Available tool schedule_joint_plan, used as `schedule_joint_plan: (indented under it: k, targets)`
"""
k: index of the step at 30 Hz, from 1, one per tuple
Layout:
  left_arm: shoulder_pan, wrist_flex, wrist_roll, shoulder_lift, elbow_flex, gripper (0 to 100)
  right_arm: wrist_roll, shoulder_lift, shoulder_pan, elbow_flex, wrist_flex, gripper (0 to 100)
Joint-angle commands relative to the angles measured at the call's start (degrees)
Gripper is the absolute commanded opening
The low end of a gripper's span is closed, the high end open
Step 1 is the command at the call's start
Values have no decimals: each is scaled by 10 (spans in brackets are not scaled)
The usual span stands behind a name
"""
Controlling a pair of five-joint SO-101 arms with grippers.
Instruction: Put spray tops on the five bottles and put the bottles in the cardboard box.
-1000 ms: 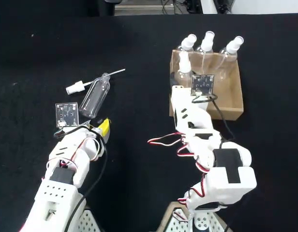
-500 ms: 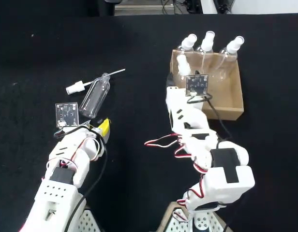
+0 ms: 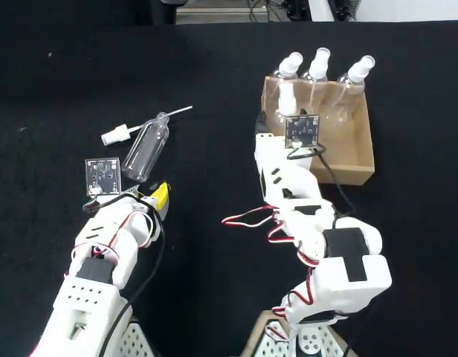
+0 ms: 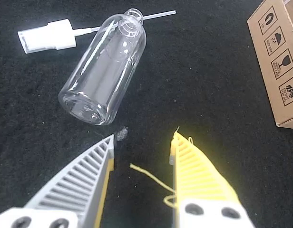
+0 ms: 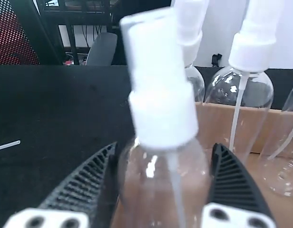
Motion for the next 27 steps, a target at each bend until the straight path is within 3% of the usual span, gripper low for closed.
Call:
schedule_joint_plan:
  k: [1, 7, 14, 27]
  targets:
    - [5, -13, -7, -7, -7, 190, -1, -4, -4, -7, -11, 259]
    - [5, -13, -7, -7, -7, 190, -2, -4, -4, -7, -11, 270]
    - [5, -13, -7, -7, -7, 190, -2, -4, -4, -4, -7, 450]
    - [5, -13, -7, -7, -7, 190, -3, -49, 20, 16, -7, 429]
